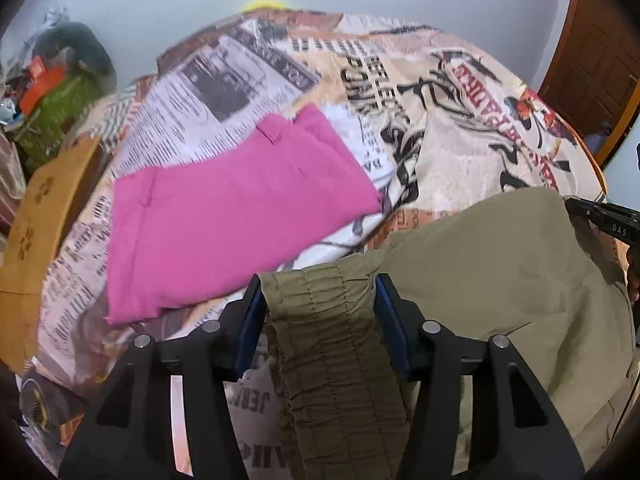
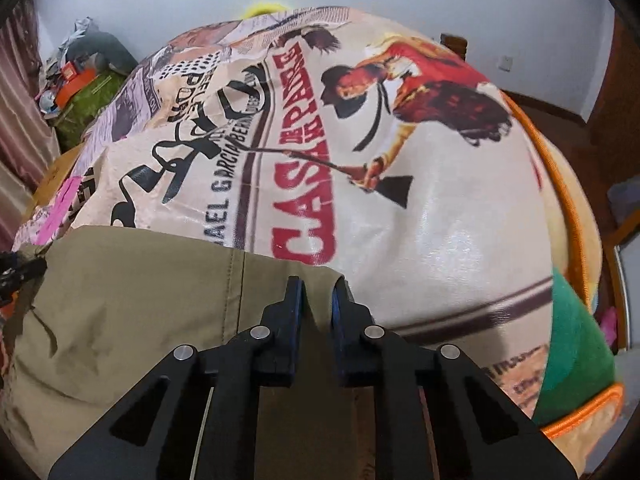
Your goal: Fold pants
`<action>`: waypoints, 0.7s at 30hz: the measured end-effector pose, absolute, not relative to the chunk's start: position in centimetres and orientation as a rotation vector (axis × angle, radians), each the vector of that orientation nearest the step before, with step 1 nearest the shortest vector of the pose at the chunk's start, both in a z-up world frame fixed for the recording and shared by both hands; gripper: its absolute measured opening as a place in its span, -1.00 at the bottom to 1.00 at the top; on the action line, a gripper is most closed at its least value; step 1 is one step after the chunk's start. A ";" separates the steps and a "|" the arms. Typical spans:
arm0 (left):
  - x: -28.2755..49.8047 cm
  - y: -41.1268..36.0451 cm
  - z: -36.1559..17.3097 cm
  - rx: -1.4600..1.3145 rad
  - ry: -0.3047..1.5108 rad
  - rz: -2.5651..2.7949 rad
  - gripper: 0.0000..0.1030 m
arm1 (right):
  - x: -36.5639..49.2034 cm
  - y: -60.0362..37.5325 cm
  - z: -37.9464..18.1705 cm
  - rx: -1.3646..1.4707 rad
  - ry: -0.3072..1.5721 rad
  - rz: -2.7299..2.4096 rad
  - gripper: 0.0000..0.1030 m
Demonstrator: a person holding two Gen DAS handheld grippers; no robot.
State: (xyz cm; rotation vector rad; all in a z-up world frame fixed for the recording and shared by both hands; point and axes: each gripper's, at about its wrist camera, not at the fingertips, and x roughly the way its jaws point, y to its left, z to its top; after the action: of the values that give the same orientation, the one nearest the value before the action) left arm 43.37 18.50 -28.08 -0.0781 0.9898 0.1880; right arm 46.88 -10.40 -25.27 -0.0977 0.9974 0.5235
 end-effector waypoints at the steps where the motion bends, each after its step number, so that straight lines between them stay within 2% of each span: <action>1: 43.2 18.5 -27.7 -0.075 0.980 0.191 0.03 | 46.6 -10.5 -24.8 -0.098 0.984 0.518 -0.78; 7: 42.4 18.2 -25.1 -0.059 0.928 0.206 0.01 | 46.6 -11.0 -21.6 -0.048 0.906 0.508 -0.79; 21: 38.7 15.8 -15.4 -0.006 0.725 0.180 0.01 | 42.1 -13.2 -9.0 0.028 0.633 0.478 -0.79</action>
State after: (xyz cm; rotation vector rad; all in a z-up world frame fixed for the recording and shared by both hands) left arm 38.68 15.79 -15.41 -0.0057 0.7246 0.1795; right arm 42.14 -13.25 -8.96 0.0279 0.6326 0.4778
